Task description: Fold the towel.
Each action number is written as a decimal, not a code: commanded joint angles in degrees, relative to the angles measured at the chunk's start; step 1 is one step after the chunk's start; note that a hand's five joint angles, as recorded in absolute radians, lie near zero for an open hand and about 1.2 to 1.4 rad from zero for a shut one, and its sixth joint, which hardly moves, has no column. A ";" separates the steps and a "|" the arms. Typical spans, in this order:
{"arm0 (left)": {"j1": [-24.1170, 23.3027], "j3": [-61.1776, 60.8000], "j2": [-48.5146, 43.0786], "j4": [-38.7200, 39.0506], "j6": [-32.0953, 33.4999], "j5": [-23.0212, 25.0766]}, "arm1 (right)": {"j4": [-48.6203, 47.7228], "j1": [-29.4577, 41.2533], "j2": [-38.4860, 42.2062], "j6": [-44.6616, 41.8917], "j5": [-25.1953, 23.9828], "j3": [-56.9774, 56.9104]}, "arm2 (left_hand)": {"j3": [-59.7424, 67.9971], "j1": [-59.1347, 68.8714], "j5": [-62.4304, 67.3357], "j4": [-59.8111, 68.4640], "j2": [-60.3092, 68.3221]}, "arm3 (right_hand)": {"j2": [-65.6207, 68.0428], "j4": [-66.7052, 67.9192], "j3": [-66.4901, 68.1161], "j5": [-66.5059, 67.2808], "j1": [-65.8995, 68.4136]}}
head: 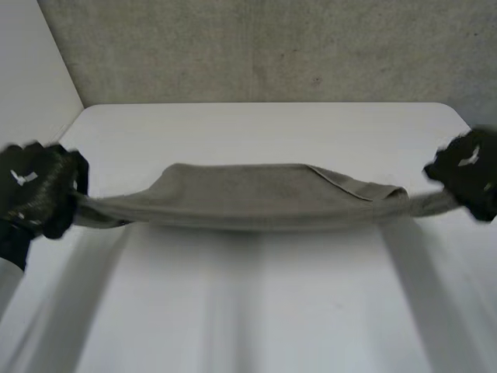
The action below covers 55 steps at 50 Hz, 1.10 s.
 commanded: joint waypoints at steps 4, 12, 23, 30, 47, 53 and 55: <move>-0.19 15.20 2.11 -7.54 -1.74 -4.34 | -0.40 -0.59 -3.81 17.53 -2.68 -16.34 | 10.23 10.79 10.57 10.18 10.21 | 3.24 3.00 2.75 1.76 3.17; -2.38 22.68 -11.04 -7.45 -1.83 -6.46 | 7.22 -0.68 7.84 13.70 -3.65 -20.93 | 10.23 10.79 10.57 10.18 10.21 | 3.24 3.00 2.75 1.76 3.17; -11.17 49.26 -45.67 -14.55 2.64 -14.88 | 15.95 7.40 32.63 1.29 8.72 -41.18 | 10.23 10.79 10.57 10.18 10.21 | 3.24 3.00 2.75 1.76 3.17; -12.14 68.89 -50.02 -14.59 1.61 -20.26 | 3.73 10.93 41.10 9.38 14.81 -71.03 | 10.23 10.79 10.57 10.18 10.21 | 3.24 3.00 2.75 1.76 3.17; -11.53 60.34 -42.29 -6.66 -8.07 -20.18 | 8.47 10.31 31.43 17.20 9.53 -50.82 | 10.23 10.79 10.57 10.18 10.21 | 3.24 3.00 2.75 1.76 3.17; -11.09 48.18 -42.02 -5.69 -7.98 -18.51 | 4.19 9.96 28.72 16.93 7.78 -36.88 | 10.23 10.79 10.57 10.18 10.21 | 3.24 3.00 2.75 1.76 3.17; -9.87 40.31 -42.02 -3.59 -7.98 -16.67 | 2.41 9.96 28.10 16.93 6.98 -33.06 | 10.23 10.79 10.57 10.18 10.21 | 3.24 3.00 2.75 1.76 3.17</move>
